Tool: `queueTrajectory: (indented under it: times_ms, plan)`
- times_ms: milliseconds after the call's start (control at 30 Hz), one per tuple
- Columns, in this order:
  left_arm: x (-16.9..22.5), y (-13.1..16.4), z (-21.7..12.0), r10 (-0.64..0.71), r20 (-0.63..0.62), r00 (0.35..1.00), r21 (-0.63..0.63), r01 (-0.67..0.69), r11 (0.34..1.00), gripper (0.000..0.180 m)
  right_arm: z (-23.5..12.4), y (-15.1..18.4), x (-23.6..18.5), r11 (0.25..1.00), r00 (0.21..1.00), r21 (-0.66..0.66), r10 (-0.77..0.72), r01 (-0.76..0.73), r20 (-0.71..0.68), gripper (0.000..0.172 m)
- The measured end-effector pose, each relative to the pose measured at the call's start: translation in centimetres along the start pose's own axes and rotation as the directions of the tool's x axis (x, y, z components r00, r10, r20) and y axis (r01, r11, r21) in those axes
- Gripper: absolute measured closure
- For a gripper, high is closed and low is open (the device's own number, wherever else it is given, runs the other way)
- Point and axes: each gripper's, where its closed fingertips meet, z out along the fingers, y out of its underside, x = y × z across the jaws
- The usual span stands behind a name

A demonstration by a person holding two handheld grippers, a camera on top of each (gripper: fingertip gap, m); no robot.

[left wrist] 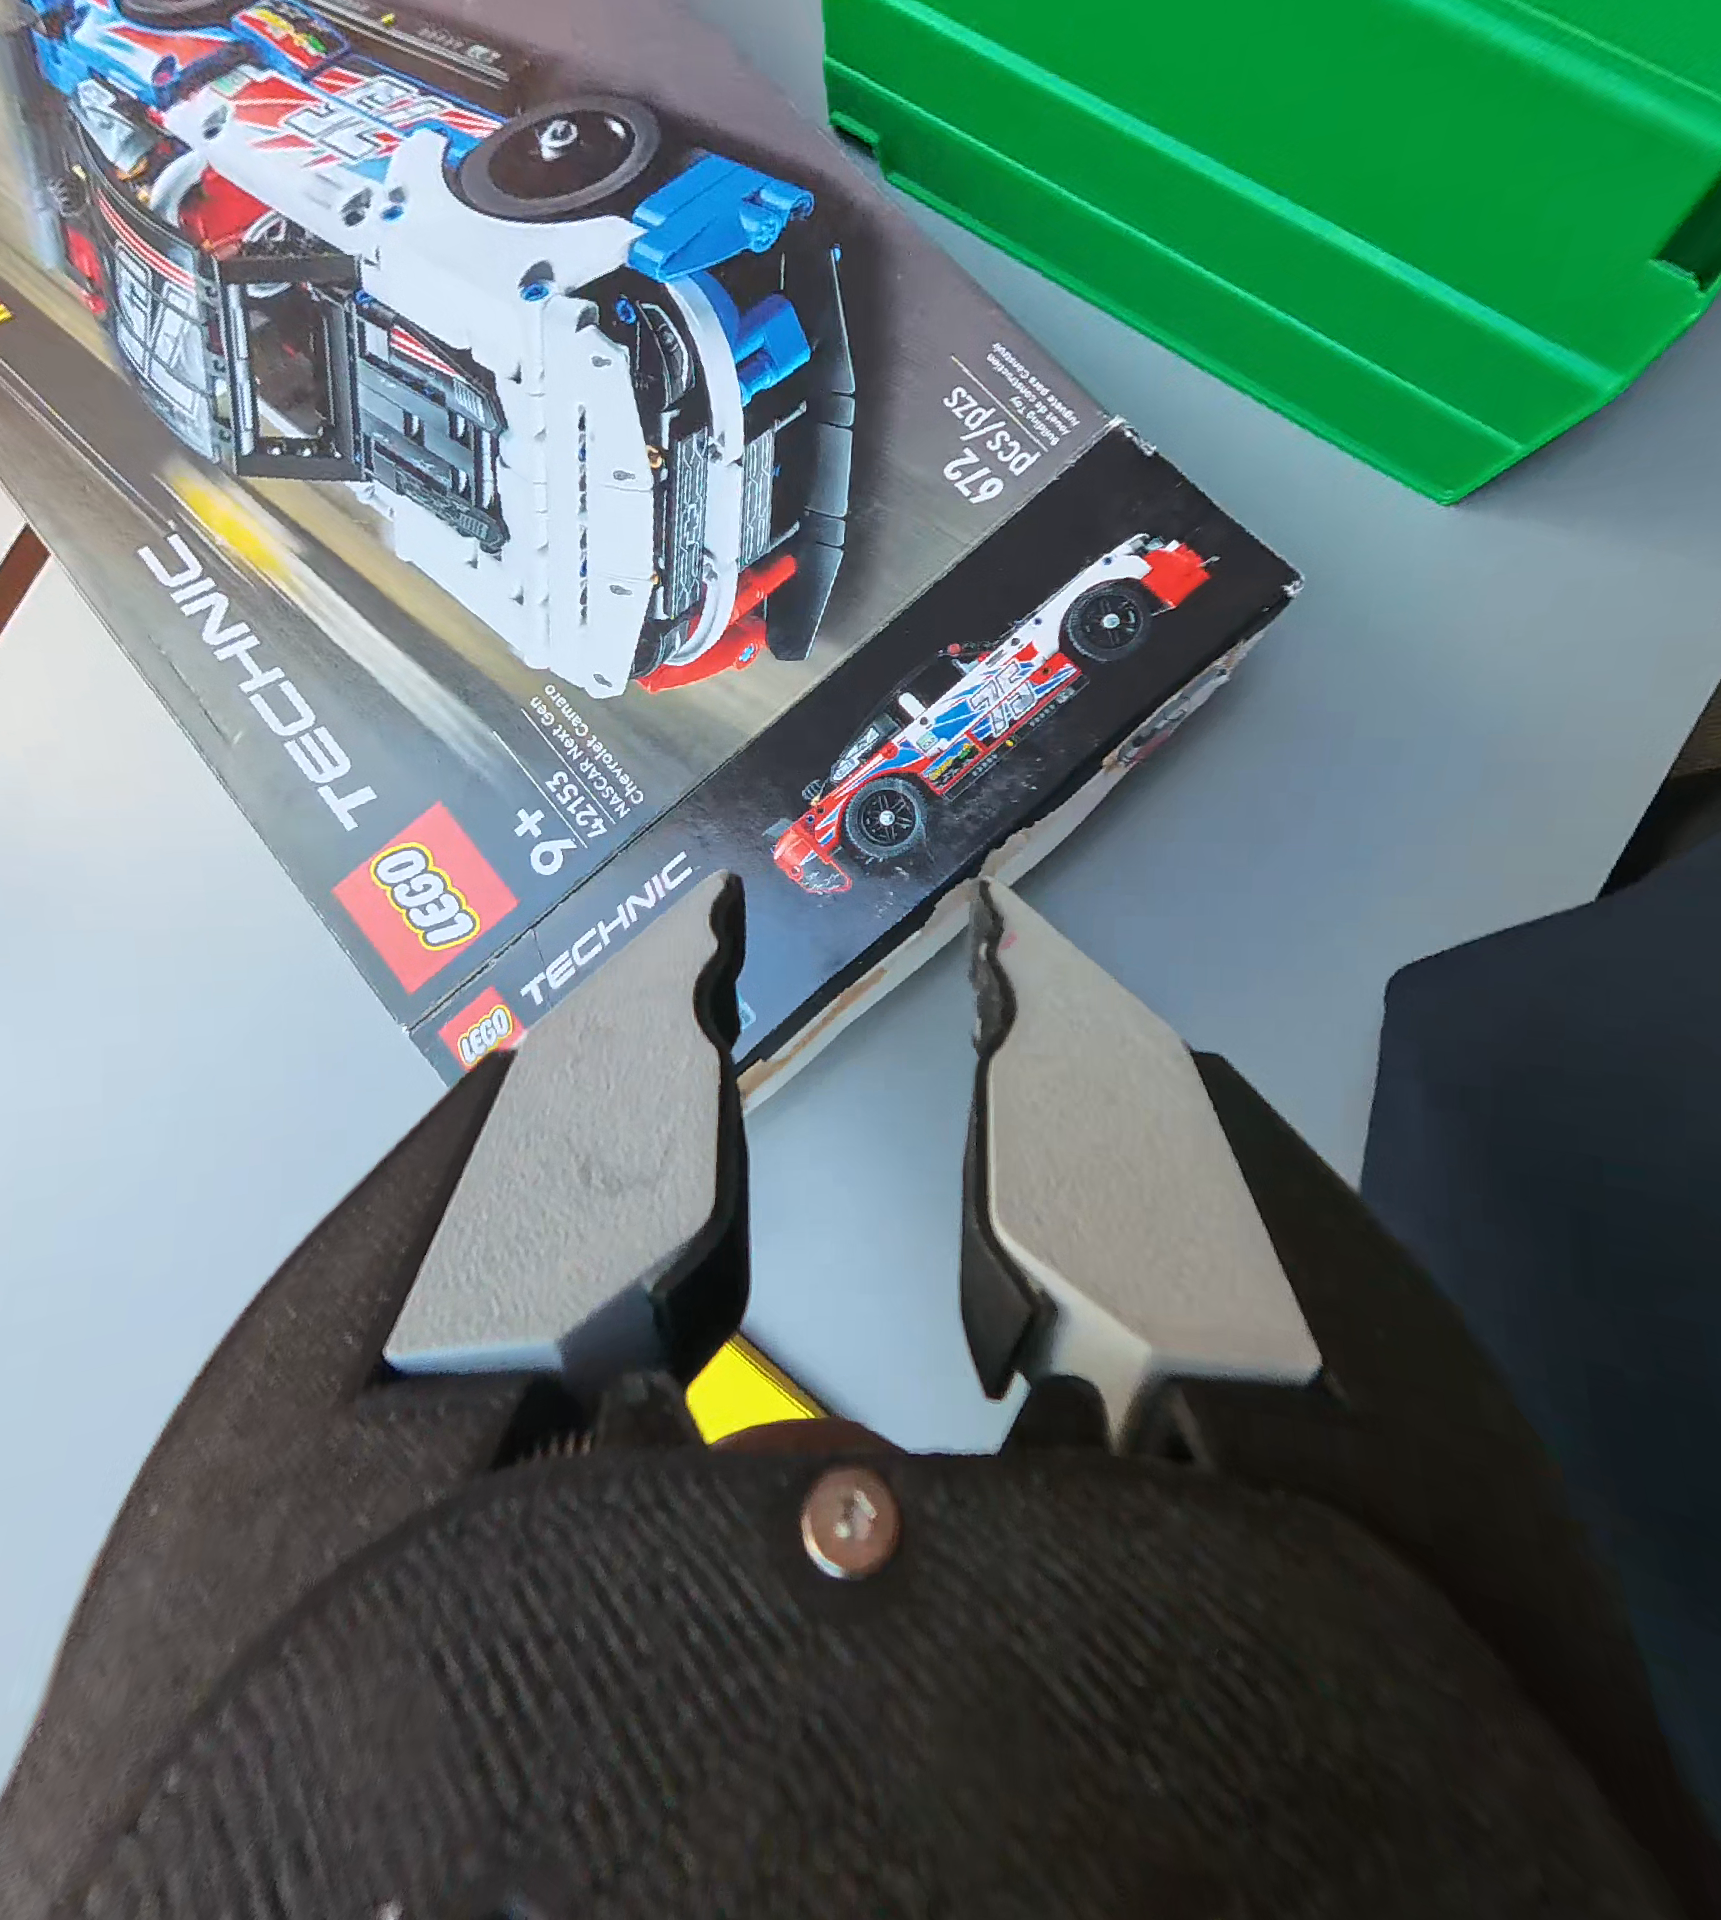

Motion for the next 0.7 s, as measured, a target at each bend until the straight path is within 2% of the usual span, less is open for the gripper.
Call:
queueTrajectory:
  times_ms: [300, 700]
  plan:
    - [0.7, 1.8, 0.1, -0.036, -0.015, 0.999, -0.037, 0.035, 0.999, 0.138, 4.8, 1.8, -0.1, 0.989, 0.991, -0.142, -0.067, 0.050, -0.112, 0.145]
    - [0.0, 3.6, -0.1, -0.077, -0.011, 0.997, -0.059, 0.076, 0.995, 0.138, 5.1, 2.5, 0.1, 0.987, 0.985, -0.158, -0.044, 0.017, -0.168, 0.146]
